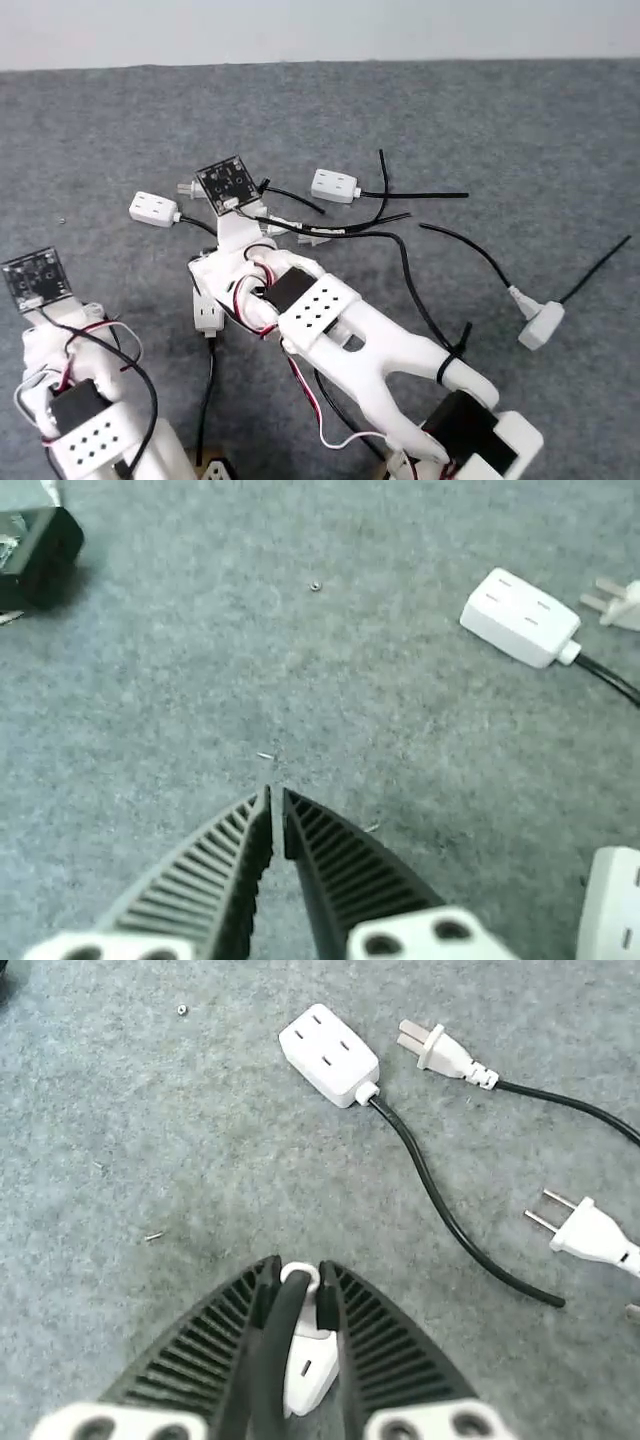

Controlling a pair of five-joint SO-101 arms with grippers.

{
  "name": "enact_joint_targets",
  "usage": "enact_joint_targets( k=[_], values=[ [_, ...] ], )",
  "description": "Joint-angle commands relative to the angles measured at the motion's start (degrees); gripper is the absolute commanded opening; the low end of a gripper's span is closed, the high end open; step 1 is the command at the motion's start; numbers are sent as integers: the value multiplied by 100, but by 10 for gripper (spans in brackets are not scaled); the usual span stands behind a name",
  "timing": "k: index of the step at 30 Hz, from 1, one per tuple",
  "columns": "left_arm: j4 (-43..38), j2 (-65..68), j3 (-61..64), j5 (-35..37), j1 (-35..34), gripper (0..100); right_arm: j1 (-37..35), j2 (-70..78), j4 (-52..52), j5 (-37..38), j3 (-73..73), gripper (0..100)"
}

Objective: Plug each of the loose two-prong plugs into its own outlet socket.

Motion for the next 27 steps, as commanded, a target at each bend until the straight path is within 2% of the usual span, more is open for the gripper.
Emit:
enact_joint_targets(
  k=[1,6,10,27],
  values=[
    [-88,914,-646,79,-9,13,13,-233,-154,-44,-53,9],
    [-325,2910,-1543,44,0,13,-4,-233,-154,-44,-53,9],
    [-325,3895,-2097,-79,9,12,-4,-110,-163,-44,-79,9],
    [-325,4202,-2211,-246,149,12,4,848,-576,-35,-492,9]
  ],
)
